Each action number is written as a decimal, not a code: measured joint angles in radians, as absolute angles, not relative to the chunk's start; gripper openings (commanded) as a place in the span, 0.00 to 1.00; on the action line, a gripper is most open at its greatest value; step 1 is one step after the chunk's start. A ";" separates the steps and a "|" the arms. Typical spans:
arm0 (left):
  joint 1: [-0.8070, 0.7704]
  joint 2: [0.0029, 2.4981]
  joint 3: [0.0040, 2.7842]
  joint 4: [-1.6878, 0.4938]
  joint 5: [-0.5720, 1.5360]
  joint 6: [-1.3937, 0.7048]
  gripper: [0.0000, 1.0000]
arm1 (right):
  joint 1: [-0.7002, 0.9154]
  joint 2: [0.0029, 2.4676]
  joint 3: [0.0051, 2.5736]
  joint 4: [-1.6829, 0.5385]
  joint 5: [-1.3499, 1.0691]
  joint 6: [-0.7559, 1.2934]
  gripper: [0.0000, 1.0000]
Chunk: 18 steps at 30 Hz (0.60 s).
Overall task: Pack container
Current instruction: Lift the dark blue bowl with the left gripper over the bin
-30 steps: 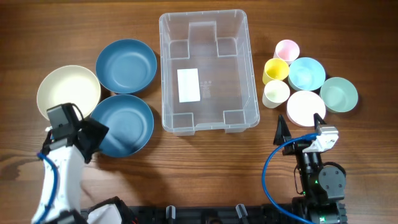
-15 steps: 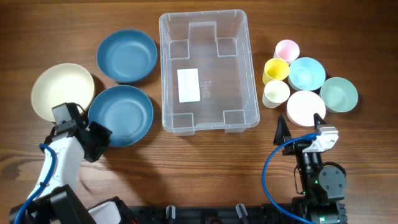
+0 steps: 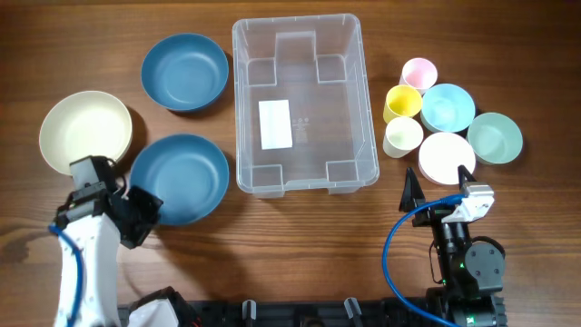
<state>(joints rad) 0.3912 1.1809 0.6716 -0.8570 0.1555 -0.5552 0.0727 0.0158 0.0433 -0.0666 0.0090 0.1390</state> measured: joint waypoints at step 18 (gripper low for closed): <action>0.022 0.918 1.069 -0.713 0.392 -0.514 0.04 | 0.073 0.016 0.043 -0.067 0.009 0.139 1.00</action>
<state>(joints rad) 0.0216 0.9184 1.0695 -0.7132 0.3920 -0.5144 0.0727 0.0158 0.0433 -0.0666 0.0090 0.1387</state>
